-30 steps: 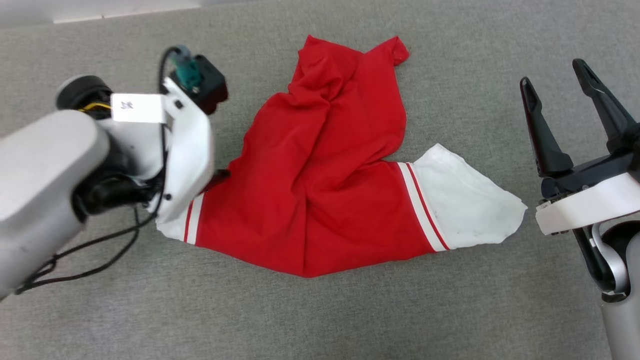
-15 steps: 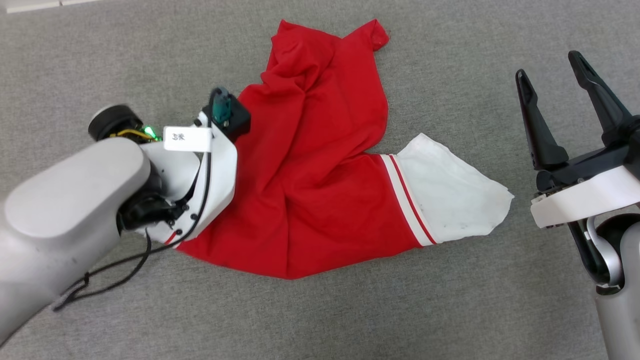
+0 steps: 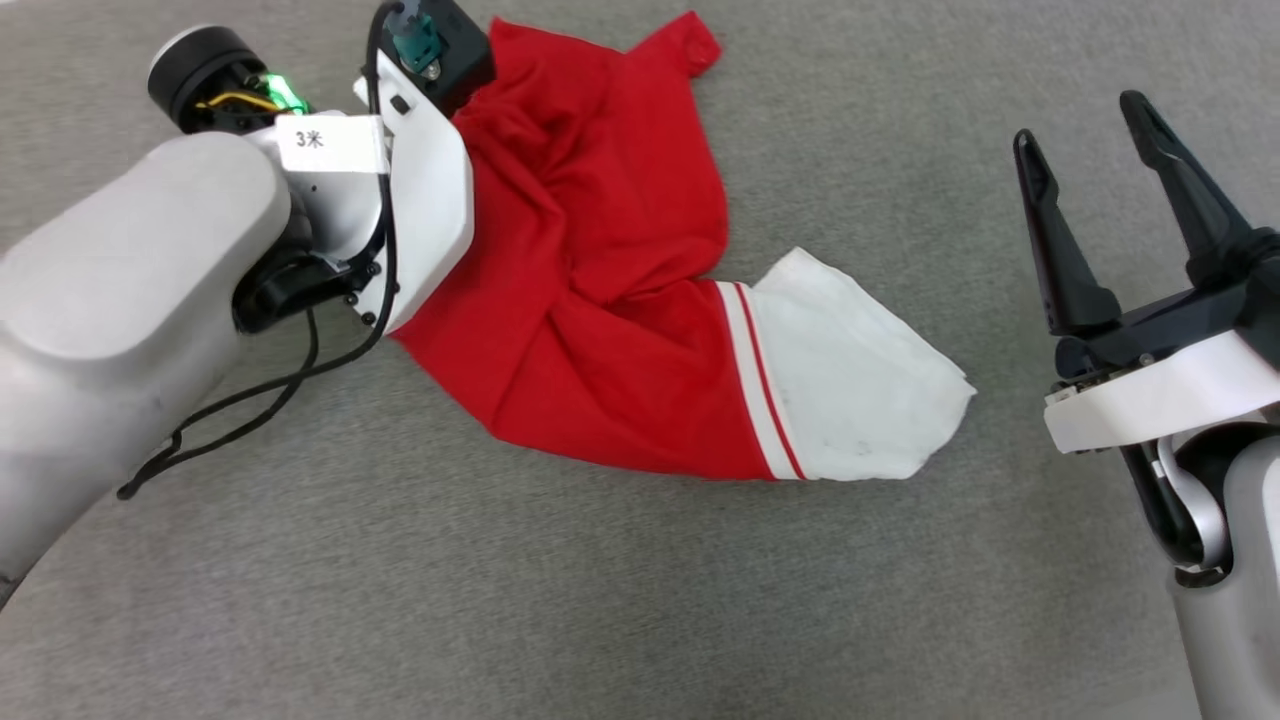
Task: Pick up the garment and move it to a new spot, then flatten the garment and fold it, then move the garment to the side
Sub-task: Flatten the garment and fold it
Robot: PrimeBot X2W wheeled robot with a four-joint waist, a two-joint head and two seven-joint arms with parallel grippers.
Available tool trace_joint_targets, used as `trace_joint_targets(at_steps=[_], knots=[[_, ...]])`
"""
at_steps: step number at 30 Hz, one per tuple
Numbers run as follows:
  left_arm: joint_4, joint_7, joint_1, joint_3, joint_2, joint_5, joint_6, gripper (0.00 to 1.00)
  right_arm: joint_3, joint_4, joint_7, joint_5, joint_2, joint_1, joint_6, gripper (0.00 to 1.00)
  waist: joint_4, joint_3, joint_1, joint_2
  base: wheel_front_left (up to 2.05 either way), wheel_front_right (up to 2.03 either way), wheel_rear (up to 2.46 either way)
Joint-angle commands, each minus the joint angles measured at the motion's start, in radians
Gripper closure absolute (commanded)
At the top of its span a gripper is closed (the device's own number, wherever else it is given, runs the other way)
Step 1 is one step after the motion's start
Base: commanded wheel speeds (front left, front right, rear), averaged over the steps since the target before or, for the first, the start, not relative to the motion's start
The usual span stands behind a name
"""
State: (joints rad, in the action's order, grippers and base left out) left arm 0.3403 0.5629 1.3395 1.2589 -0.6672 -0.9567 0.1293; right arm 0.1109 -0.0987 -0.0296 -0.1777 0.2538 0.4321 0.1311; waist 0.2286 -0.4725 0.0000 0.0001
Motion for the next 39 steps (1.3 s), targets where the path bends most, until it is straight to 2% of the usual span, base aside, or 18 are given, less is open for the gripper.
trace_joint_targets(at_steps=[1, 5, 9, 10, 11, 17, 22, 26, 30, 39], knots=[[0.027, 0.001, -0.019, 0.008, 0.008, 0.009, 0.000, 1.00, 0.002, 0.003, -0.007, 0.001, -0.006, 0.013, -0.001, 0.00, 0.021, -0.017, 0.0000, -0.0001, 0.00, 0.00, 0.00], [0.114, 0.043, -0.072, 0.023, 0.035, 0.018, 0.001, 1.00, -0.002, 0.012, -0.016, 0.005, -0.012, 0.011, -0.001, 0.00, 0.038, -0.021, 0.0000, -0.0001, 0.00, 0.00, 0.00], [0.128, 0.039, -0.098, 0.029, 0.038, 0.007, 0.001, 1.00, -0.013, 0.019, -0.020, 0.012, -0.009, 0.000, -0.001, 0.00, 0.032, -0.003, 0.0000, -0.0001, 0.00, 0.00, 0.00], [0.125, 0.021, -0.083, 0.028, 0.036, 0.007, 0.001, 0.40, -0.015, 0.019, -0.020, 0.013, -0.008, -0.004, -0.001, 0.00, 0.028, 0.003, 0.0000, -0.0001, 0.00, 0.00, 0.00], [0.121, -0.001, -0.063, 0.024, 0.036, 0.009, 0.001, 0.00, -0.018, 0.019, -0.020, 0.014, -0.007, -0.009, -0.001, 0.00, 0.020, 0.012, 0.0000, -0.0001, 0.00, 0.00, 0.00], [0.064, -0.080, 0.030, -0.003, 0.010, -0.044, 0.000, 0.00, -0.028, 0.013, -0.007, 0.011, 0.001, -0.032, -0.001, 0.00, -0.021, 0.055, 0.0000, -0.0001, 0.00, 0.00, 0.00], [0.050, -0.076, 0.104, -0.028, -0.035, -0.071, 0.000, 0.00, -0.031, 0.004, 0.000, 0.005, 0.005, -0.041, -0.001, 0.00, -0.034, 0.069, 0.0000, -0.0001, 0.00, 0.00, 0.00], [0.085, -0.010, 0.133, -0.019, -0.065, -0.084, 0.000, 0.00, -0.024, -0.004, 0.002, 0.003, 0.005, -0.035, -0.001, 0.00, -0.027, 0.062, 0.0000, -0.0001, 0.00, 0.00, 0.00], [0.126, 0.080, 0.122, -0.012, -0.068, -0.119, 0.000, 0.00, -0.020, -0.014, 0.001, 0.000, 0.003, -0.023, -0.001, 0.00, -0.010, 0.039, 0.0000, -0.0001, 0.00, 0.00, 0.00], [0.191, 0.205, 0.041, 0.013, -0.040, -0.110, 0.000, 0.00, -0.015, -0.014, -0.009, 0.008, -0.014, 0.005, -0.001, 0.00, 0.036, -0.025, 0.0000, -0.0001, 0.00, 0.00, 0.00]])
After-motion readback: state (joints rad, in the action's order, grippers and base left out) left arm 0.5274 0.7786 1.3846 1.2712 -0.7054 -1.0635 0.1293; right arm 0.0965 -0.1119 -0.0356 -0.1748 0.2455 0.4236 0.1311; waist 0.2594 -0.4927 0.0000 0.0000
